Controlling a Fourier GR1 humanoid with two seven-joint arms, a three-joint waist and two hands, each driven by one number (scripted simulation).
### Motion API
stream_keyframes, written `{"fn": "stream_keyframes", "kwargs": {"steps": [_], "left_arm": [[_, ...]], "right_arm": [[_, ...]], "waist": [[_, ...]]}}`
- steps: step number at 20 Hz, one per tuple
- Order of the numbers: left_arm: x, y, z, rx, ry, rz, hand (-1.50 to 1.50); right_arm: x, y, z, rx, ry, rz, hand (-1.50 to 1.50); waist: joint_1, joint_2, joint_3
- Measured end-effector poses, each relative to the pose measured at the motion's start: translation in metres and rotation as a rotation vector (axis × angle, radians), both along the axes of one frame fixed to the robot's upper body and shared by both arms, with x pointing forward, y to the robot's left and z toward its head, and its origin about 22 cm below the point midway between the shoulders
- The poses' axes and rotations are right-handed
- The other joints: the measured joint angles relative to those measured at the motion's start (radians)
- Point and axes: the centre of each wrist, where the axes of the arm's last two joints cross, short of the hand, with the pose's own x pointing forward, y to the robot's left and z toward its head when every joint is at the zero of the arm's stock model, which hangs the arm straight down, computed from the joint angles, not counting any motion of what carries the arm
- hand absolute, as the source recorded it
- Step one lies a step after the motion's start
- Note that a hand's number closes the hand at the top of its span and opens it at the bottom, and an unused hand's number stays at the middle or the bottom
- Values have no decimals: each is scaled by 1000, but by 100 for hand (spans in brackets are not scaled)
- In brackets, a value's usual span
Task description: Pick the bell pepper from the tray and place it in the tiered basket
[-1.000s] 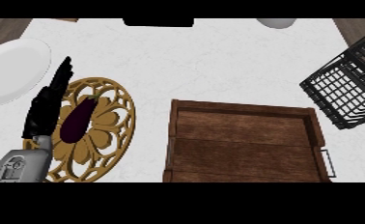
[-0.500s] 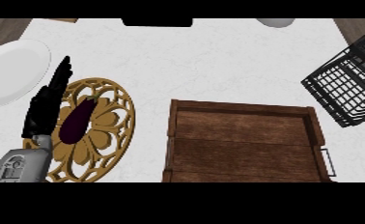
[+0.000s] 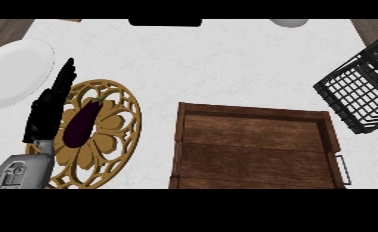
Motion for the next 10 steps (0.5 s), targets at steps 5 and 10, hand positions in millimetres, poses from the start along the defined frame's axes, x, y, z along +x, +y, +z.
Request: {"fn": "stream_keyframes", "kwargs": {"steps": [5, 10], "left_arm": [[-2, -4, -4, -3, -12, 2, 0], [-2, -5, -2, -5, -17, 2, 0]], "right_arm": [[-42, -36, 2, 40, 60, -92, -150], [-72, -56, 1, 77, 60, -148, -150]], "waist": [[2, 6, 3], [0, 9, 8]]}}
